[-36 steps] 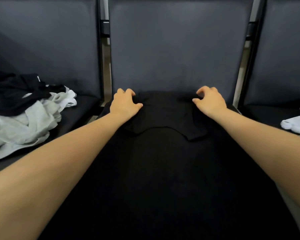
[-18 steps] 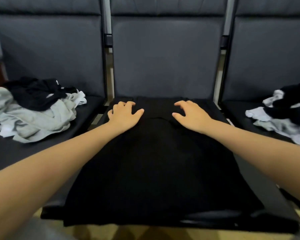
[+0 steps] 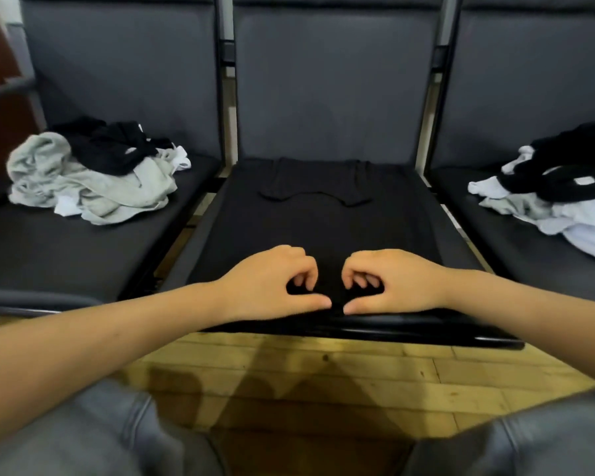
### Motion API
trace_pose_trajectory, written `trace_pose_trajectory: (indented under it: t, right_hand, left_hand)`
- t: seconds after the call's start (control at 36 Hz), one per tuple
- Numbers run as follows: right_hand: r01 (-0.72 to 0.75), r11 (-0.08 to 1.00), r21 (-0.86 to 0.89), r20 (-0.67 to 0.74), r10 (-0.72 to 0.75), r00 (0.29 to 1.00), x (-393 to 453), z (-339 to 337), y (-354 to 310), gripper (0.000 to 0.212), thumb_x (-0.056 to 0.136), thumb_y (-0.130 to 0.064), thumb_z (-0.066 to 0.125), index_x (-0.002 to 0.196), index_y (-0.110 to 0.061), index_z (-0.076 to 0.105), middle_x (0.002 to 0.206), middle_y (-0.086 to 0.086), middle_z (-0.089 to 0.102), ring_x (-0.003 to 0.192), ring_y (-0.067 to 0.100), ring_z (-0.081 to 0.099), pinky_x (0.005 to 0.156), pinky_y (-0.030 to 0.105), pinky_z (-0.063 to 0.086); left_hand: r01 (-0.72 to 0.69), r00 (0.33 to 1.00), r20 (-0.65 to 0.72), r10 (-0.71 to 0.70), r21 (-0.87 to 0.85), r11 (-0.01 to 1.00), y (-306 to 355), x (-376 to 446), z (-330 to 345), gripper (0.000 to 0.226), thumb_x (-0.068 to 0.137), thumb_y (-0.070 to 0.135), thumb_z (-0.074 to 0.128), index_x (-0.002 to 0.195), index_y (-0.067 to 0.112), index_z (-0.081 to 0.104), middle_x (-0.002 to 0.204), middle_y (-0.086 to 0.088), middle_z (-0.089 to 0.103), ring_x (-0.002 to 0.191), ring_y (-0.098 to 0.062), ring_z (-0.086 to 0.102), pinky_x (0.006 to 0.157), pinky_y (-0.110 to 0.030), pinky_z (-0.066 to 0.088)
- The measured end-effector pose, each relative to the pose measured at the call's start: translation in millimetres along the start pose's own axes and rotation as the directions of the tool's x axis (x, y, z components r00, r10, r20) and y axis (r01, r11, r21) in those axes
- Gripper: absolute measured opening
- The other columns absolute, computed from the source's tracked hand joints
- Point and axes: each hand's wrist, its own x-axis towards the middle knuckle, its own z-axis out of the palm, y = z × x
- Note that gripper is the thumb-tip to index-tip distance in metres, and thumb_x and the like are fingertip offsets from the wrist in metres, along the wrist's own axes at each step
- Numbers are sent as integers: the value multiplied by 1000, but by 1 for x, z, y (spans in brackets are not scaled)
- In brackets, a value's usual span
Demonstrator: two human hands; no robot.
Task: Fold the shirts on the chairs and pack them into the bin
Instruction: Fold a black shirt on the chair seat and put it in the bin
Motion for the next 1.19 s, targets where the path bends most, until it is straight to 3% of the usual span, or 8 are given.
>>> trace_pose_trajectory:
  t: [0.14,0.28,0.5,0.64,0.72,0.86,0.97,1.19]
  right_hand:
    - [79,987,-140,33,-75,997,-2,5,-7,51,72,-64,68,103,-26,52,90,-12,49,80,8,48,65,24,40]
    - [76,991,-106,-6,-77,997,3,4,-6,28,81,-44,49,97,-24,59,88,-10,56,75,7,51,67,26,43]
    - [-96,991,-90,-49,92,995,17,-13,14,10,87,-21,53,94,-24,59,87,-5,62,81,19,58,74,36,47]
    - [-307,936,-170,-135,287,949,25,-35,43,21,87,-14,54,104,-19,65,103,3,68,97,28,60,83,40,50]
    - [-427,896,-121,-152,409,900,25,-43,62,21,86,-10,53,98,-20,65,93,4,65,94,28,60,81,37,49]
    - [-575,818,2,-55,574,817,13,-52,91,15,84,-4,55,85,-16,64,85,6,66,85,24,62,75,33,48]
    - [-628,774,84,-30,632,774,2,-47,103,19,85,-6,56,77,-21,64,78,2,68,70,11,61,60,17,42]
    - [-611,784,114,-280,615,737,-2,-49,100,24,85,-9,56,78,-27,69,73,-17,60,77,14,62,71,27,46]
  left_hand:
    - [-127,992,17,128,307,943,6,-4,20,52,74,73,52,97,27,47,93,13,38,84,-8,36,73,-26,31]
    - [-178,977,-81,199,212,961,3,-8,26,30,85,52,46,95,24,52,93,10,44,83,-10,41,72,-27,33]
    - [193,944,-170,-284,-414,890,-16,14,4,15,98,17,51,84,23,55,81,10,57,79,-2,53,75,-22,37]
    - [246,906,-256,-337,-329,911,-45,36,-17,12,100,22,48,91,17,56,88,2,60,89,-15,56,79,-28,39]
    - [283,889,-280,-363,-287,915,-59,47,-25,16,99,27,50,86,20,57,83,8,58,84,-11,54,70,-21,32]
    - [343,855,-326,-403,-227,912,-84,58,-31,23,97,30,55,93,11,67,94,-1,68,92,-18,60,80,-30,43]
    - [368,849,-311,-427,-232,901,-99,56,-27,21,95,30,58,94,13,70,97,0,70,97,-17,63,91,-35,47]
    - [336,867,-311,-389,-211,918,-101,61,-12,19,96,26,56,97,13,70,93,8,65,95,-10,59,80,-21,37]
